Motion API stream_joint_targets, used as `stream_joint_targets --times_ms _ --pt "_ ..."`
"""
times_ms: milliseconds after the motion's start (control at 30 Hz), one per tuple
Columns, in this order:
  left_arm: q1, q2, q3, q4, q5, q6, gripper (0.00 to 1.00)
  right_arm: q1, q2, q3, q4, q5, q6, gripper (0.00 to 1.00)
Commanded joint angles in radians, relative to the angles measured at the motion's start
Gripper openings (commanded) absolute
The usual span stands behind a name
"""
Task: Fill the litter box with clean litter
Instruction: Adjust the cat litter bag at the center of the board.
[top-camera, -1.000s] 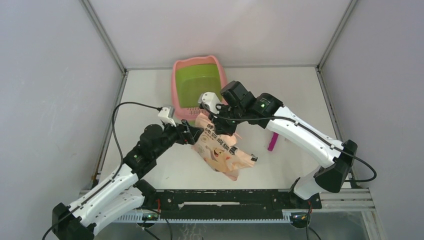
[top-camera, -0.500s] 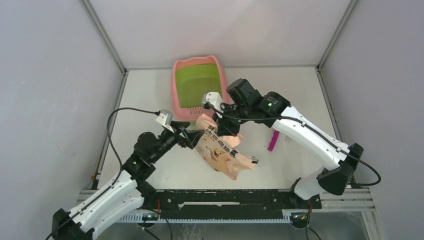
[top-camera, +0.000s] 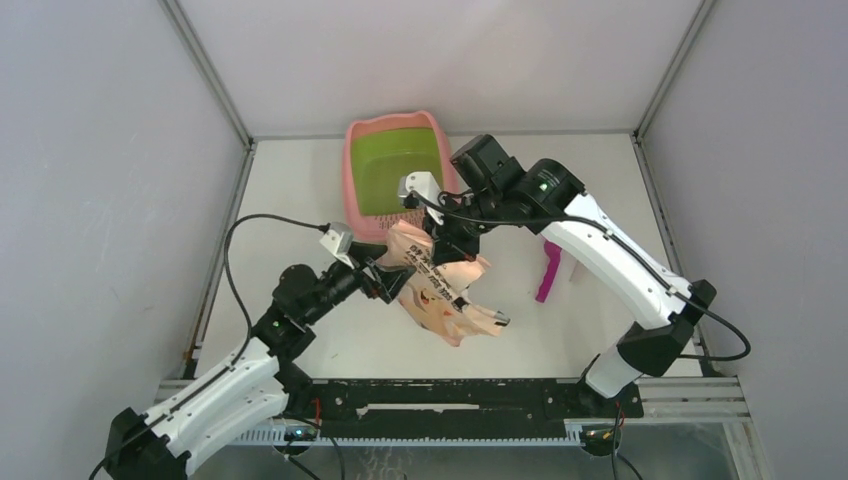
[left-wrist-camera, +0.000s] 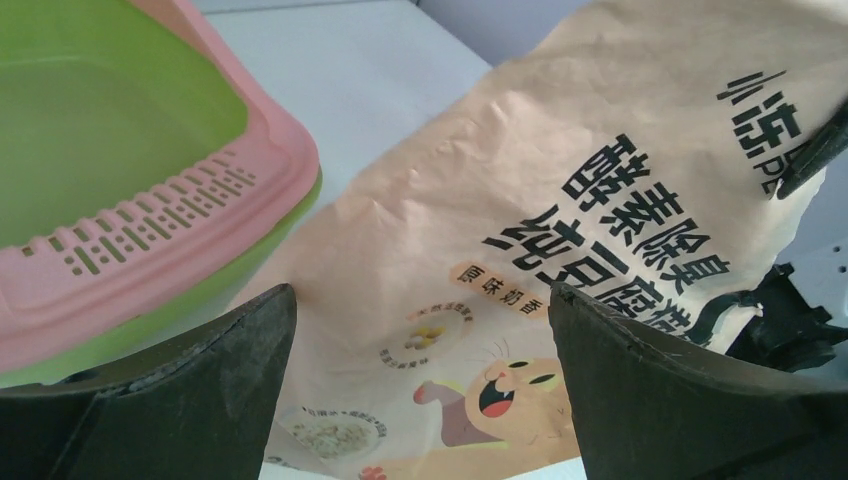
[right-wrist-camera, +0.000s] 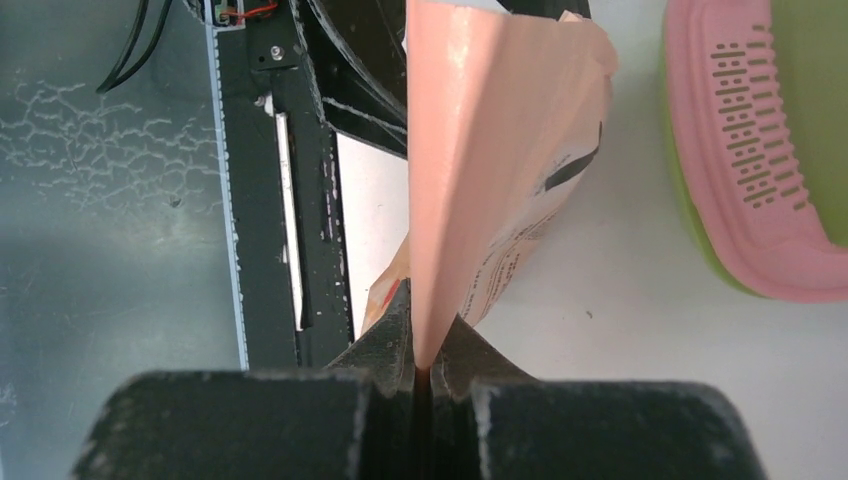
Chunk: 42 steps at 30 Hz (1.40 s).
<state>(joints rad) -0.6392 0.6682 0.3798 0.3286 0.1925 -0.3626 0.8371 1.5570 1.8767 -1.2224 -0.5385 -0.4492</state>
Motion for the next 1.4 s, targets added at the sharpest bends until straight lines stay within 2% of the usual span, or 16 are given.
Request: stream_joint_targets --times_ms 0,100,333,533,867,1000,1033,1100,1133,1233,1367 --pt "0.004 -0.012 0.020 0.042 0.017 0.052 1.00 0.012 0.006 0.094 0.043 -0.075 -0.055 0.00" --pt "0.005 -0.064 0.018 0.020 -0.007 0.075 1.00 0.012 -0.002 0.091 0.031 -0.087 -0.075 0.00" --pt "0.006 -0.166 0.008 -0.053 -0.166 0.094 1.00 0.021 -0.028 0.102 0.022 -0.067 -0.070 0.00" --pt "0.007 -0.089 0.028 -0.044 -0.146 0.100 1.00 0.057 0.004 0.117 0.004 -0.032 -0.064 0.00" --pt "0.008 -0.106 0.005 -0.016 -0.108 0.097 1.00 0.066 0.039 0.068 0.035 -0.046 -0.058 0.00" --pt "0.008 -0.117 0.044 -0.141 -0.249 0.066 0.90 0.075 0.068 0.060 0.052 -0.016 -0.030 0.00" --pt "0.008 -0.135 0.049 -0.163 -0.266 0.051 0.89 0.082 0.078 0.056 0.065 0.002 -0.017 0.04" --pt "0.006 -0.182 0.038 -0.181 -0.291 0.017 0.89 0.097 0.100 0.038 0.112 0.048 0.013 0.22" --pt "0.006 -0.217 0.028 -0.181 -0.292 0.009 0.89 0.104 0.110 0.031 0.130 0.069 0.019 0.27" --pt "0.007 -0.266 0.000 -0.185 -0.317 -0.002 0.90 0.117 0.102 -0.015 0.213 0.173 0.072 0.30" --pt "0.007 -0.268 0.002 -0.197 -0.325 -0.010 0.90 0.086 -0.005 -0.144 0.348 0.245 0.138 0.34"
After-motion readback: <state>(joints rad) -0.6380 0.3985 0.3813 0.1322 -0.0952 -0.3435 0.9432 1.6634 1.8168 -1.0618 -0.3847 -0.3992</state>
